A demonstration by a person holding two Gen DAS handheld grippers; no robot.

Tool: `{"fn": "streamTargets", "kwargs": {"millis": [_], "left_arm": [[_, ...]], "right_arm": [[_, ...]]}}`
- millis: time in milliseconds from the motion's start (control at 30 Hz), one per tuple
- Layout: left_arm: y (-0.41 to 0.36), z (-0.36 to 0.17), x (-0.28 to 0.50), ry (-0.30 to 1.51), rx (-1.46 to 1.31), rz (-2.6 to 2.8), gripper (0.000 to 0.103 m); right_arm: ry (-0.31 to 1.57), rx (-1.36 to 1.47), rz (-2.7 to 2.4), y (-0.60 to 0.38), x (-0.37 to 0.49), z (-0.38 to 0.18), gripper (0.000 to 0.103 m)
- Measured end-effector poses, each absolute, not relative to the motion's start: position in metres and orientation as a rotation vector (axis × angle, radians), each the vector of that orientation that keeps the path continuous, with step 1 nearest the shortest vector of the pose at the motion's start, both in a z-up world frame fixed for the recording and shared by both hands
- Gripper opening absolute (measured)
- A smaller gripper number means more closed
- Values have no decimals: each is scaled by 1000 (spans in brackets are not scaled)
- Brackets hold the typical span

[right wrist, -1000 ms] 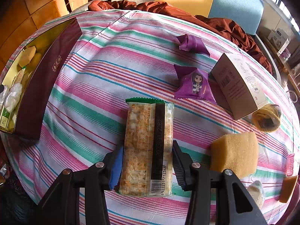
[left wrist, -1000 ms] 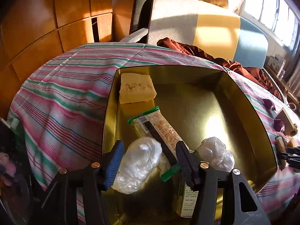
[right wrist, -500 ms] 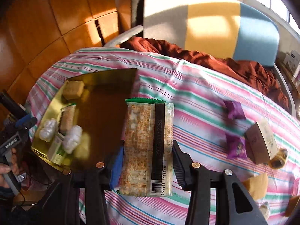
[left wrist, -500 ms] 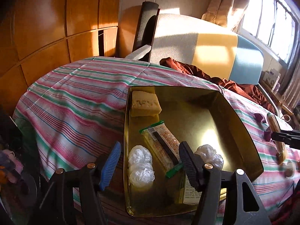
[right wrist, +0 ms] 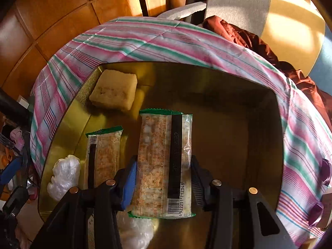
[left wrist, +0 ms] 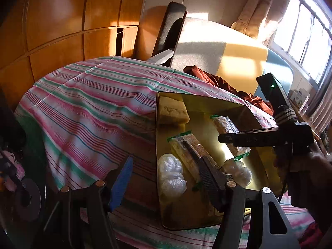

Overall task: Organize objects
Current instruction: 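Lower the cracker packet into the gold tin and open the right tool, then reach the left tool to a purple wrapped snack and grasp it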

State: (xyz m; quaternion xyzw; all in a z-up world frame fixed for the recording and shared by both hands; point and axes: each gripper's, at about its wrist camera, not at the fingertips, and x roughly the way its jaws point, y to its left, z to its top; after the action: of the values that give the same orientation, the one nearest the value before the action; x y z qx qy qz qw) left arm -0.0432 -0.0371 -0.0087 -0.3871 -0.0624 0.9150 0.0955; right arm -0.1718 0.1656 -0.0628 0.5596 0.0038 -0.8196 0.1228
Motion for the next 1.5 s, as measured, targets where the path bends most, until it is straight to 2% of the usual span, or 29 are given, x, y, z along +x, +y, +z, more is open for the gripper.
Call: {"fn": "streamTargets", "kwargs": {"millis": [67,133,200,300,400,433,733,1067,1367,1500], "left_arm": [[-41,-11,-45,-199,-1157,2716,67],[-44,-14,-46,-210,-1170,2716,68],[-44,-15,-46,-213,-1177,2714,68],[-43,-15,-46,-204,-1175,2720,74],[-39,-12,-45,-195,-1167,2723,74],[-37,-10,-44,-186,-1162,2725,74],[-17,5,-34,-108,-1110,2716,77],[18,11,-22,-15,-1081,2650,78],[60,12,-10,75,-1054,2547,78],[81,14,-8,109,-1035,2490,78]], "right_arm": [[-29,1614,-2369,163,-171,-65,50],[-66,1593,-2346,161,-169,-64,60],[-81,1576,-2359,163,-163,-60,66],[-122,1542,-2398,170,-152,-49,67],[-126,1495,-2455,178,-134,-35,78],[-124,1479,-2469,181,-127,-31,79],[-96,1396,-2569,208,-67,-9,82],[-162,1369,-2753,278,-12,3,85],[-300,1430,-2908,368,28,5,85],[-447,1448,-3045,429,55,11,85]]}}
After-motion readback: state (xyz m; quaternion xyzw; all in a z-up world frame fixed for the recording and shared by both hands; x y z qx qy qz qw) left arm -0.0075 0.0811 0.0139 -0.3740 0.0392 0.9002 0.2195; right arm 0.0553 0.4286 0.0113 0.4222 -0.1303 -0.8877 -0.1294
